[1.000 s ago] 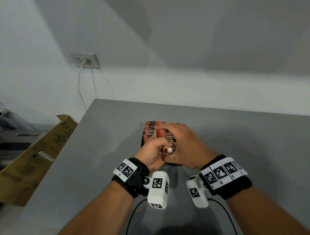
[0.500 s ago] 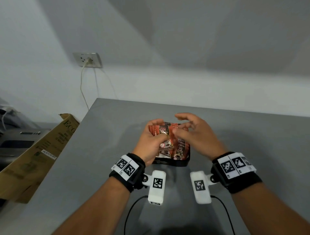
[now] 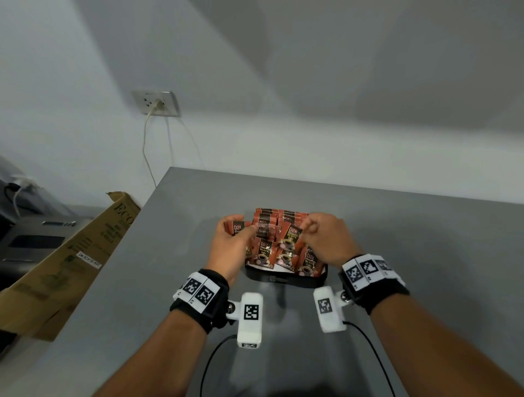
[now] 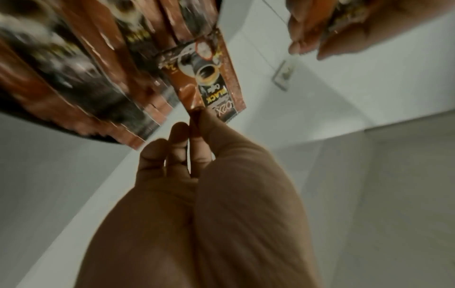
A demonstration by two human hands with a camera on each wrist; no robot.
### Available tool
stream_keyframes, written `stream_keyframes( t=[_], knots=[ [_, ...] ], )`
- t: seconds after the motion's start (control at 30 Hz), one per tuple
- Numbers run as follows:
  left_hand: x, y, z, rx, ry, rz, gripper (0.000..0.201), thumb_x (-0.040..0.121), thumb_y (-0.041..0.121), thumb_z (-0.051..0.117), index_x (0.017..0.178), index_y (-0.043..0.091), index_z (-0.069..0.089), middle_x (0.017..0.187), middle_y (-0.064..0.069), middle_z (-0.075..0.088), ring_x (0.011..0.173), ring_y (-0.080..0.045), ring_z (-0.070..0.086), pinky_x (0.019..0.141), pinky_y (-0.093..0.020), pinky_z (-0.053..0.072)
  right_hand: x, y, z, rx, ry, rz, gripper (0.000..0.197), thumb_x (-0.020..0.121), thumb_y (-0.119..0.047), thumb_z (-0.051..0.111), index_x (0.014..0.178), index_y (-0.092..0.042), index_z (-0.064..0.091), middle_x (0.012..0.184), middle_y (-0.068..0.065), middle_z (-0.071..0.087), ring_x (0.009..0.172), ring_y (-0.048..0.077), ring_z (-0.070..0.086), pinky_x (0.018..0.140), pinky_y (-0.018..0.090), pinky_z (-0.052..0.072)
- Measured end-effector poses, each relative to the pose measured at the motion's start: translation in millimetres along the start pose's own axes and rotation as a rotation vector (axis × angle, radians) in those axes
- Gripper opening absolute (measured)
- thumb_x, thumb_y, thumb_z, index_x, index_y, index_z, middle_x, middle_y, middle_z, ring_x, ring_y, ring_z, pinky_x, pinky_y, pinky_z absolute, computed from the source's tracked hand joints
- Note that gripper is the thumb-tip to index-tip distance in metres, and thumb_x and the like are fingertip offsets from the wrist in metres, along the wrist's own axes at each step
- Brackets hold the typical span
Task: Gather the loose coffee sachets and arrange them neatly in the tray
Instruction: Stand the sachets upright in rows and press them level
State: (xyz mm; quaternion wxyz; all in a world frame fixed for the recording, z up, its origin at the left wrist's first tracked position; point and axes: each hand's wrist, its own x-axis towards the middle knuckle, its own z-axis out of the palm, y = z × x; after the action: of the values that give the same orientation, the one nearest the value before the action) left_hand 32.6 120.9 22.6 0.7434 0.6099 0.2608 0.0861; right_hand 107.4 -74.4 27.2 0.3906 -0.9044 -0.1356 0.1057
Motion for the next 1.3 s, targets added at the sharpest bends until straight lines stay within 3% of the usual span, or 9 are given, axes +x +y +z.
stream_keyframes(
  t=[0.17, 0.3, 0.43, 0.67, 0.83, 0.93, 1.03, 1.17, 1.3],
  knots=[
    [-2.2, -10.5, -6.5, 0.031, -0.004, -0.051, 0.033, 0.09, 0.001, 0.064, 0.117, 0.018, 0.056, 0.101, -0.006, 0.069, 0.073, -0.016, 0.066, 0.063, -0.033, 0.053, 5.6, 14.3, 32.5, -0.143, -0.107, -0.015, 0.028, 0.09, 0.008, 0.056, 0.083, -0.017, 0.067, 0.077, -0.007, 0.067, 0.059, -0.002, 0.061, 0.051, 0.01, 0.049],
    [-5.4, -13.3, -6.1, 0.067, -0.063, -0.064, 0.031, 0.091, 0.001, 0.063, 0.115, 0.019, 0.055, 0.099, -0.008, 0.07, 0.069, -0.013, 0.064, 0.058, -0.028, 0.052, 11.9, 21.7, 39.1, -0.234, -0.135, -0.014, 0.029, 0.088, 0.007, 0.056, 0.086, -0.017, 0.07, 0.085, -0.002, 0.07, 0.076, 0.015, 0.069, 0.066, 0.02, 0.055],
    [-5.8, -13.7, -3.4, 0.095, -0.104, -0.071, 0.029, 0.091, 0.0, 0.063, 0.11, 0.02, 0.055, 0.088, -0.001, 0.071, 0.061, -0.008, 0.066, 0.055, -0.025, 0.051, 13.8, 23.6, 42.9, -0.298, -0.093, -0.06, 0.021, 0.09, 0.003, 0.061, 0.095, -0.013, 0.074, 0.09, 0.001, 0.072, 0.079, 0.015, 0.065, 0.078, 0.026, 0.057],
    [-1.8, -14.4, -1.8, 0.116, -0.116, -0.119, 0.035, 0.088, -0.007, 0.05, 0.113, 0.016, 0.059, 0.096, -0.015, 0.075, 0.084, -0.03, 0.071, 0.083, -0.052, 0.059, 9.1, 27.3, 47.3, -0.343, 0.025, -0.155, 0.025, 0.087, -0.012, 0.073, 0.112, -0.014, 0.073, 0.112, 0.0, 0.066, 0.11, 0.019, 0.058, 0.098, 0.031, 0.05],
    [-2.1, -17.0, 0.1, 0.101, -0.234, -0.045, 0.05, 0.076, -0.016, 0.065, 0.118, 0.012, 0.059, 0.098, -0.029, 0.071, 0.084, -0.036, 0.067, 0.087, -0.06, 0.053, -7.2, -9.8, 25.1, 0.076, -0.048, -0.169, 0.022, 0.089, -0.023, 0.072, 0.111, -0.022, 0.072, 0.087, -0.016, 0.065, 0.072, -0.005, 0.059, 0.073, 0.014, 0.045],
    [-3.5, -13.7, 6.7, 0.162, -0.29, 0.007, 0.048, 0.077, -0.014, 0.072, 0.116, 0.011, 0.06, 0.089, -0.019, 0.073, 0.075, -0.026, 0.07, 0.073, -0.043, 0.059, -10.5, -25.8, 20.6, 0.194, -0.122, -0.209, 0.023, 0.089, -0.014, 0.073, 0.111, -0.021, 0.076, 0.083, -0.009, 0.073, 0.067, 0.003, 0.067, 0.07, 0.024, 0.057],
    [1.6, -9.4, 5.0, 0.173, -0.154, 0.006, 0.041, 0.082, -0.001, 0.075, 0.117, 0.014, 0.059, 0.098, -0.013, 0.073, 0.079, -0.025, 0.072, 0.072, -0.044, 0.06, 2.3, -21.4, 18.4, 0.217, 0.01, -0.165, 0.012, 0.09, -0.007, 0.07, 0.095, -0.016, 0.076, 0.074, -0.003, 0.075, 0.065, 0.011, 0.072, 0.066, 0.034, 0.062],
    [12.0, -4.3, -10.0, 0.097, 0.078, -0.026, 0.031, 0.091, 0.0, 0.056, 0.11, 0.024, 0.058, 0.104, -0.002, 0.064, 0.08, -0.016, 0.061, 0.067, -0.032, 0.051, 14.7, -15.0, 25.1, 0.111, 0.0, -0.108, 0.007, 0.093, -0.007, 0.069, 0.092, -0.012, 0.073, 0.073, -0.004, 0.075, 0.047, -0.001, 0.061, 0.046, 0.014, 0.048],
    [12.8, -3.0, -15.6, 0.058, 0.087, -0.051, 0.035, 0.089, -0.005, 0.051, 0.112, 0.021, 0.058, 0.096, -0.007, 0.066, 0.082, -0.02, 0.062, 0.071, -0.036, 0.052, 17.6, -14.5, 56.4, -0.071, -0.105, -0.101, 0.013, 0.092, -0.002, 0.067, 0.089, -0.014, 0.072, 0.084, -0.002, 0.074, 0.07, 0.003, 0.072, 0.065, 0.018, 0.059]
  ],
)
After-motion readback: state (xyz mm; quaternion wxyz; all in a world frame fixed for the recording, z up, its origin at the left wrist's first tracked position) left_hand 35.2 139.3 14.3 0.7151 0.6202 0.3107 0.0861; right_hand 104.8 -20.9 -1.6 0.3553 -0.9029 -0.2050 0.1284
